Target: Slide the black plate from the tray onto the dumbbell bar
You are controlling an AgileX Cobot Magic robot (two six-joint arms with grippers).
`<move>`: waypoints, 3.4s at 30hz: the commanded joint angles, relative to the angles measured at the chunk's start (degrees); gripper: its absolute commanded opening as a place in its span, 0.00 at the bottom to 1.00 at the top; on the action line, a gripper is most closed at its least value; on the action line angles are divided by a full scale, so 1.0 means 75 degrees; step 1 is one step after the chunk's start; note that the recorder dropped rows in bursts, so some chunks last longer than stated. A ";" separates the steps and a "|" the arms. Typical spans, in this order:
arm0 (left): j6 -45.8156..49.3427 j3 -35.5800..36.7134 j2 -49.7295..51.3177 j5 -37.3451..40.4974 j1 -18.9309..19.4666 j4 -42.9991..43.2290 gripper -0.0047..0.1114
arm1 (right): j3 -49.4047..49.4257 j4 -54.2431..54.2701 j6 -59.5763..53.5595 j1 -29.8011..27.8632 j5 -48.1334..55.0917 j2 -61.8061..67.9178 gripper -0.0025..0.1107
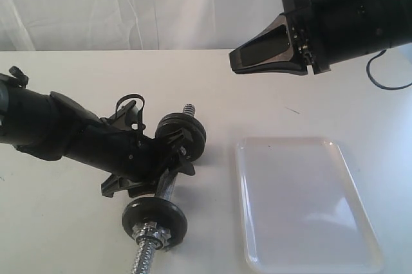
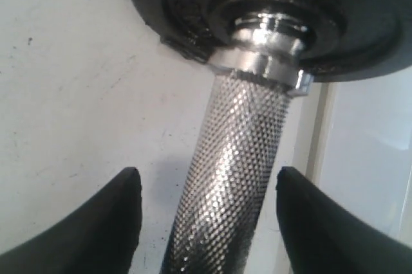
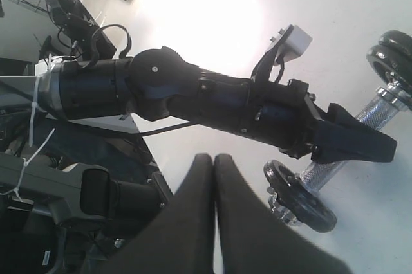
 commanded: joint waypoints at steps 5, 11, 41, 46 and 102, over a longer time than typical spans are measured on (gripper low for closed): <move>0.0005 -0.0028 -0.0102 0.0125 0.0064 0.0627 0.60 | -0.0020 0.0118 0.0007 -0.0043 0.0019 -0.0079 0.02; 0.0160 -0.0028 -0.0102 0.1166 0.0621 0.0827 0.69 | -0.0020 0.0134 0.0023 -0.0043 0.0019 -0.0079 0.02; -0.1876 -0.0920 -0.7795 0.5047 0.3801 0.7199 0.05 | 0.1357 -0.0939 -0.1011 -0.0027 -0.0588 -0.1763 0.02; -0.2084 -0.0906 -1.0089 0.5838 0.3801 0.7649 0.05 | 0.2244 -0.2490 0.0372 -0.0027 -0.1869 -0.4100 0.02; -0.2239 0.7083 -1.3879 0.0322 0.4824 0.9155 0.05 | 0.3297 -0.8273 0.5577 -0.0027 -0.4698 -0.8995 0.02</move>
